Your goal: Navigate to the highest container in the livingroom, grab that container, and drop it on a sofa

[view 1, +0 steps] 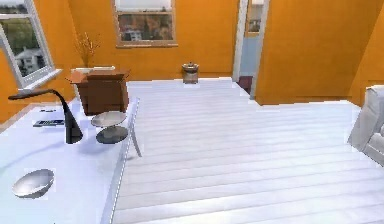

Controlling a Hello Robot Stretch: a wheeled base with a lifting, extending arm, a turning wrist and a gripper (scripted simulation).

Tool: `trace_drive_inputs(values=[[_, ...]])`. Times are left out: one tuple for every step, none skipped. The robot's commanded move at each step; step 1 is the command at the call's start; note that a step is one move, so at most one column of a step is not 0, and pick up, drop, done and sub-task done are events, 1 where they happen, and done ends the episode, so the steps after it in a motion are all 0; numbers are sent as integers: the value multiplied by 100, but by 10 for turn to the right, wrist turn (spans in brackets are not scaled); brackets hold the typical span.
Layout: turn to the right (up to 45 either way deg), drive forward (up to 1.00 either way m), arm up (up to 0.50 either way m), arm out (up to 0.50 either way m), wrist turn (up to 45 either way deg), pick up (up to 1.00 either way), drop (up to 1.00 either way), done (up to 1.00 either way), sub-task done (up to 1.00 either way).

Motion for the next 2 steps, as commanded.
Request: trace_drive_inputs(values=[[0, 10, 0, 0, 0, 0, 0, 0, 0], [-450, 0, 0, 0, 0, 0, 0, 0, 0]])
